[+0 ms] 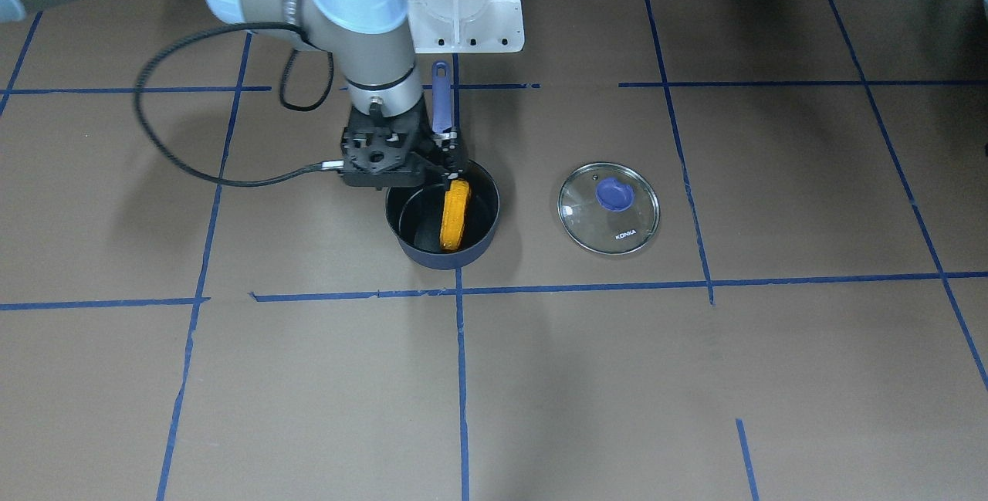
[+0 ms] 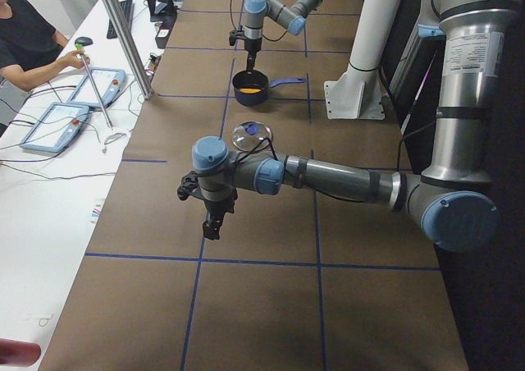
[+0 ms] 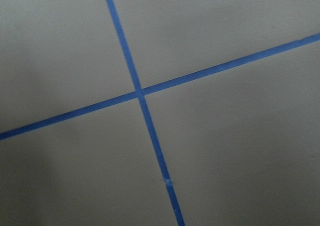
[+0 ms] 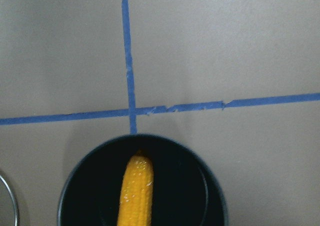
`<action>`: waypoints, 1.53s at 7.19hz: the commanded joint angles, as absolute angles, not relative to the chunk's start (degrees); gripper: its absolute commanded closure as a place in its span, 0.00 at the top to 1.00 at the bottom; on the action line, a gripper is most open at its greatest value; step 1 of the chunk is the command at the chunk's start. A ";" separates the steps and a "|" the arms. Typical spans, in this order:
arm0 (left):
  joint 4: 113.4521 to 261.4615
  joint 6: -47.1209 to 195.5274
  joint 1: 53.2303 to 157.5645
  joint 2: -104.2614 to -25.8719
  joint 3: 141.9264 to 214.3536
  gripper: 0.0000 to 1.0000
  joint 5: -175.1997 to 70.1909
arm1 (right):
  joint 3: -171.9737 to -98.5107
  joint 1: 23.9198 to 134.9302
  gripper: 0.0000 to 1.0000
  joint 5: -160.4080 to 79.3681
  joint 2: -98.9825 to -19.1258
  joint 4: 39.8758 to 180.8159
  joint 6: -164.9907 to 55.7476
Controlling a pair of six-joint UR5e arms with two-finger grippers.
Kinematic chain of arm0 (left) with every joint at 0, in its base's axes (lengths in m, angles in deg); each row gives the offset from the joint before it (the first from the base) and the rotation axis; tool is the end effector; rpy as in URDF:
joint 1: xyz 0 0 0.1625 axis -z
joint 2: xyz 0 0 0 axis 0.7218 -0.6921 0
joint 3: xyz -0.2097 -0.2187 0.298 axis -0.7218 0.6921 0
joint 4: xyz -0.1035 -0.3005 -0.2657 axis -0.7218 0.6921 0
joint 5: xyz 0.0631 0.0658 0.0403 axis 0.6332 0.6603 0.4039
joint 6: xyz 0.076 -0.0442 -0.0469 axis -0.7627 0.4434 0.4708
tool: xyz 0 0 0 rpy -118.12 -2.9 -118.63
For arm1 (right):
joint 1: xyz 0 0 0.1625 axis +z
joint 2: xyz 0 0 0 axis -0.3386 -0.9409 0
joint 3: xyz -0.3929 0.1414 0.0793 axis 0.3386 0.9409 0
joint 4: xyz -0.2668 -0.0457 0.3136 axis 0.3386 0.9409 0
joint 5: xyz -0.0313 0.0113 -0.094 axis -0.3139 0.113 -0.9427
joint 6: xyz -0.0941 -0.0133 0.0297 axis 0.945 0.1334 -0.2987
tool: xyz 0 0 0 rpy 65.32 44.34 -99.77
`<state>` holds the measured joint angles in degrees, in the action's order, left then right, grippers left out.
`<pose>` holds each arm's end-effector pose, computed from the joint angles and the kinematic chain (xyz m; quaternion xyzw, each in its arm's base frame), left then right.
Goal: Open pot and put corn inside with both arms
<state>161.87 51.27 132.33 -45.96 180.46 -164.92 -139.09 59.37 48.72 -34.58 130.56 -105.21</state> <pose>-0.0302 -0.5031 0.6254 0.0503 0.3723 0.1119 0.9200 -0.4625 -0.5064 0.1541 0.0398 -0.4100 0.0594 0.9093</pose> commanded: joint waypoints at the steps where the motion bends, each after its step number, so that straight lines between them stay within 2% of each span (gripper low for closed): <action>1: 160.83 51.30 136.10 -44.61 178.76 1.00 -165.79 | -144.87 69.75 1.00 54.90 -42.72 131.25 -93.56; 4: 160.13 52.08 136.29 -42.92 178.92 1.00 -167.47 | -146.57 84.79 1.00 66.07 -60.20 130.72 -63.61; 7: 158.63 52.18 136.38 -43.19 179.36 1.00 -167.38 | -145.78 97.80 1.00 71.44 -74.89 130.81 -44.69; 8: 158.63 52.18 136.29 -43.19 179.45 1.00 -167.38 | -145.43 100.10 1.00 71.54 -78.51 130.81 -44.45; 10: 158.63 52.18 136.29 -43.19 179.46 1.00 -167.38 | -145.17 101.27 1.00 71.54 -79.94 130.81 -44.19; 11: 158.72 52.18 136.29 -43.19 179.46 1.00 -167.38 | -142.56 101.62 1.00 71.55 -80.82 130.63 -44.10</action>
